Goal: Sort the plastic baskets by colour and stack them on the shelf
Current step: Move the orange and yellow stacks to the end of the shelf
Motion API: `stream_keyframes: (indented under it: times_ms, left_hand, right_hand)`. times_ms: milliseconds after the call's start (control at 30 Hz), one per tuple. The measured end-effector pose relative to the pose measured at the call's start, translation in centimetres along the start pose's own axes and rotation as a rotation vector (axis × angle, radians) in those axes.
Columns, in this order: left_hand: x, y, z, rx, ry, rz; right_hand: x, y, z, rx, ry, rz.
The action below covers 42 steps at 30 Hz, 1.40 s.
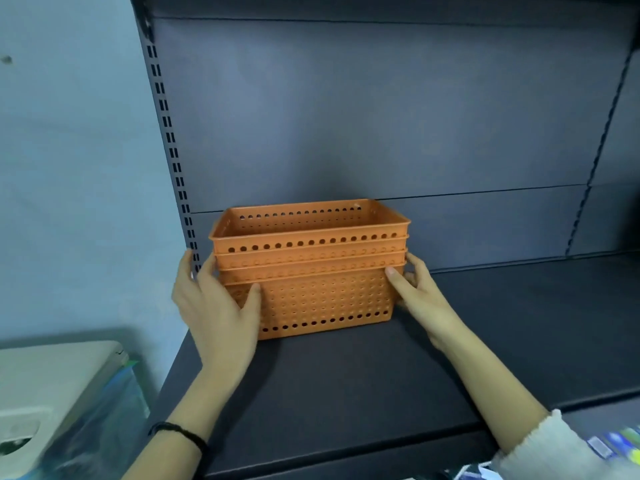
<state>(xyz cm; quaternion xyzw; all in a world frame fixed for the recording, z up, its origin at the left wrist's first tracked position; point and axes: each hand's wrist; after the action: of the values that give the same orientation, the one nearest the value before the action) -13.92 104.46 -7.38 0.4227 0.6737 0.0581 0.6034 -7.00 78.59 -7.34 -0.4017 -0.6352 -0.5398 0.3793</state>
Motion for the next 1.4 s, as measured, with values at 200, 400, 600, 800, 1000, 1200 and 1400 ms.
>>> stream_keyframes:
  times_ms: [200,400,600,800,1000,1200,1400]
  left_hand:
    - [-4.2,-3.7,-0.7,-0.146,0.032,0.202]
    - [-13.3,-12.4,6.4,0.362,0.401,0.744]
    - [-24.2,-24.6,15.6,0.512,0.521,0.930]
    - [-32.7,-32.9,21.9,0.605,0.491,0.891]
    - [-38.0,-37.5,27.2,0.743,0.397,0.755]
    - [-42.2,-39.9,33.4,0.878,0.179,0.527]
    - [-47.6,-41.5,39.0,0.823,-0.083,0.463]
  right_hand:
    - [0.9,-2.5,-6.5,0.040,-0.271,-0.005]
    - [0.7,-6.8,-18.0,0.083,-0.736,-0.078]
    - [0.1,-12.7,-34.3,0.063,-1.074,-0.007]
    - [-0.3,-16.6,-47.7,0.052,-1.148,0.064]
    - [-2.2,-16.5,-56.8,-0.071,-1.091,0.020]
    - [-5.6,-13.8,-64.0,-0.226,-0.970,-0.012]
    - [-6.7,-7.9,-69.9,-0.333,-0.742,-0.038]
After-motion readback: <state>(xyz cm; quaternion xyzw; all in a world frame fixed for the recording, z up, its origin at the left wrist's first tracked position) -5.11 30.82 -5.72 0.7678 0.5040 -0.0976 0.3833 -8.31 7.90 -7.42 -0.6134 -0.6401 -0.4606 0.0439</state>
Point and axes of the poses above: each hand's wrist, its own y-axis towards the middle knuckle, its own z-axis out of the palm, x = y × z, and after that the axes turned 9 degrees about -z, right-handed
